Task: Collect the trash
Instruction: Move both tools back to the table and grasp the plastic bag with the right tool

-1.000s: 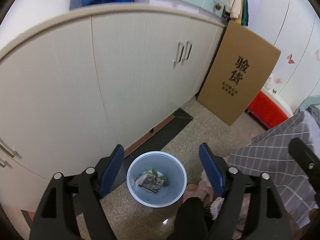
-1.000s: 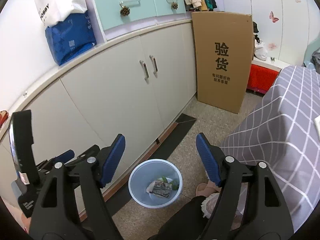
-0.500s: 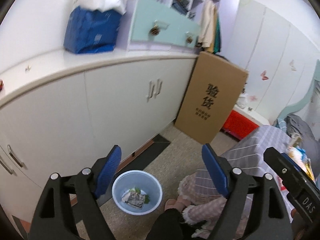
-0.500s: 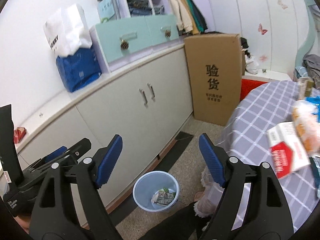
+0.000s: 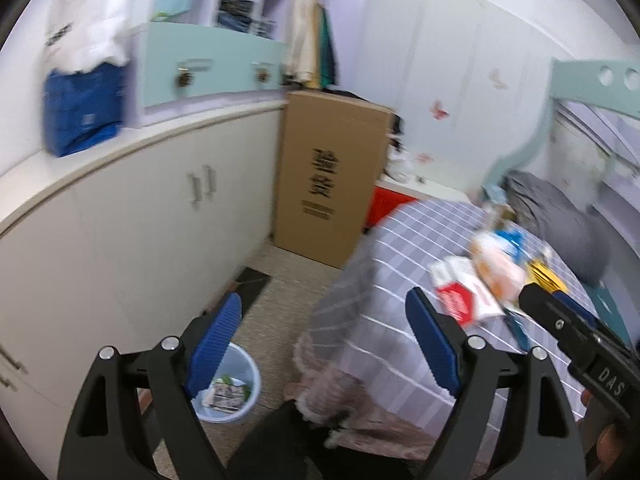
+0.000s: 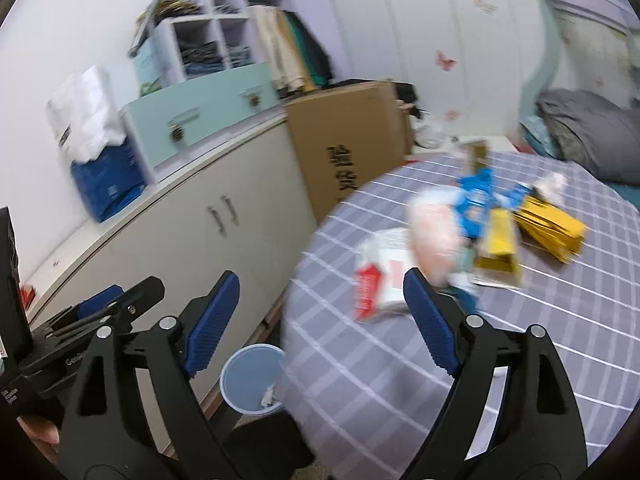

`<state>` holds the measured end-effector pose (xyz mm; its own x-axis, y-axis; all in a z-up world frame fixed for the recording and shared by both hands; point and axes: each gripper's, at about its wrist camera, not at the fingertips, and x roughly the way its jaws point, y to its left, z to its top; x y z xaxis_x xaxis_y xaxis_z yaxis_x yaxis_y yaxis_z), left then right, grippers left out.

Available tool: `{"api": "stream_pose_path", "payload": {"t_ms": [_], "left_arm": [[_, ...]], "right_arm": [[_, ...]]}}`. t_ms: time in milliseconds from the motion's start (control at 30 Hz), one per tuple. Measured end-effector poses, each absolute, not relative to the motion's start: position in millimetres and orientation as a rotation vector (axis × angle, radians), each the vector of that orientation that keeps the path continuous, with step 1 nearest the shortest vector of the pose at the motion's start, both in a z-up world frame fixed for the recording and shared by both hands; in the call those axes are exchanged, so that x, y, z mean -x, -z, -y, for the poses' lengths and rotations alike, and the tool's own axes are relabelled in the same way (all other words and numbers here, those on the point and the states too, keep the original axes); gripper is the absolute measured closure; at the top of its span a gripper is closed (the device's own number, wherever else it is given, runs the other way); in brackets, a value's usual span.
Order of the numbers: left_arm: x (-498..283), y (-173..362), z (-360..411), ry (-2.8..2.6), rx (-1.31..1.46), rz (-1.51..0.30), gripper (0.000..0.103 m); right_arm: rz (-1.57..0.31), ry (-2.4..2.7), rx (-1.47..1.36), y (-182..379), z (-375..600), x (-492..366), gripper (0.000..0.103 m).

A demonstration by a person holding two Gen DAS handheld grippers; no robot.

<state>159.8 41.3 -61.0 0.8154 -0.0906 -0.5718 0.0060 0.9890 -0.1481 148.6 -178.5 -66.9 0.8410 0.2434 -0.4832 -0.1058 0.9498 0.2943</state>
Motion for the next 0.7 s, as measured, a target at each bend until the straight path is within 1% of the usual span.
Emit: {"api": "stream_pose_path", "payload": {"t_ms": [200,367,533,700], "left_arm": [[-172.3,73.7,14.9,0.163,0.111,-0.679,0.021],[-186.3,88.5,49.1,0.212,0.072,-0.728,0.021],[-195.8,95.7,60.4,0.186,0.047,-0.742,0.021],[-208.7,94.9,46.2,0.133,0.079,-0.747,0.021]], "right_arm": [[-0.563,-0.059,-0.303,83.6,243.0,-141.7,0.02],[-0.603,-0.028,-0.335,101.3,270.7,-145.5,0.02],[-0.605,-0.056,-0.28,98.1,263.8,-165.7,0.02],[-0.619,-0.098,-0.198,93.9,240.1,-202.1,0.02]]}}
